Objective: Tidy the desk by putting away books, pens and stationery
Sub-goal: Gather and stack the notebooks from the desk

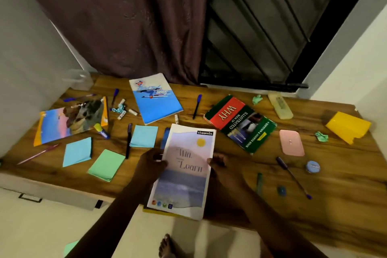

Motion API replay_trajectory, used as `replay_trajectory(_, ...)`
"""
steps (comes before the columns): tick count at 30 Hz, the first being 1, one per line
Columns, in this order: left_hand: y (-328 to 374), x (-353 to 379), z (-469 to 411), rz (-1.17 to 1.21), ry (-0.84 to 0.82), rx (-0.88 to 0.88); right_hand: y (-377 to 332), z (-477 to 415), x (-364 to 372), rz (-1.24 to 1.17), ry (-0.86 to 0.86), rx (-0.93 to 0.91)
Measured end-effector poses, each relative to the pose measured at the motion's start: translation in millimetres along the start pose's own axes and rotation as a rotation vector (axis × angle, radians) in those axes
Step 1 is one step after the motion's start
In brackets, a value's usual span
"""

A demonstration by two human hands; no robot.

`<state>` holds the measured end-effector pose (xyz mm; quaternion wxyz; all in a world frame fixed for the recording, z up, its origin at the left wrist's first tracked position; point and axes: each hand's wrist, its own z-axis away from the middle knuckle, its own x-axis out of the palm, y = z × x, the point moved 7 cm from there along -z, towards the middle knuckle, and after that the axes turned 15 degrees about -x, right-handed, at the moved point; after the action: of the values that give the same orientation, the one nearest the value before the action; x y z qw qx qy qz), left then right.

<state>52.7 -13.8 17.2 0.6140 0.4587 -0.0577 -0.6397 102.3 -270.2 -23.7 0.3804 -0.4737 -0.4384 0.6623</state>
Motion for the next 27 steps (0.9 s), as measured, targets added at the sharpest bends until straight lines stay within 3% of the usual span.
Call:
replay_trajectory(11, -7.1, -2.7, -38.0, -0.234, -0.185, 0.056, -7.9, -25.8, 35.1, 0.161, 0.041, 0.023)
replay_trajectory(27, -17.2, -7.7, -53.0, -0.421, -0.236, 0.189, -14.2, -23.3, 50.2, 0.457, 0.128, -0.053)
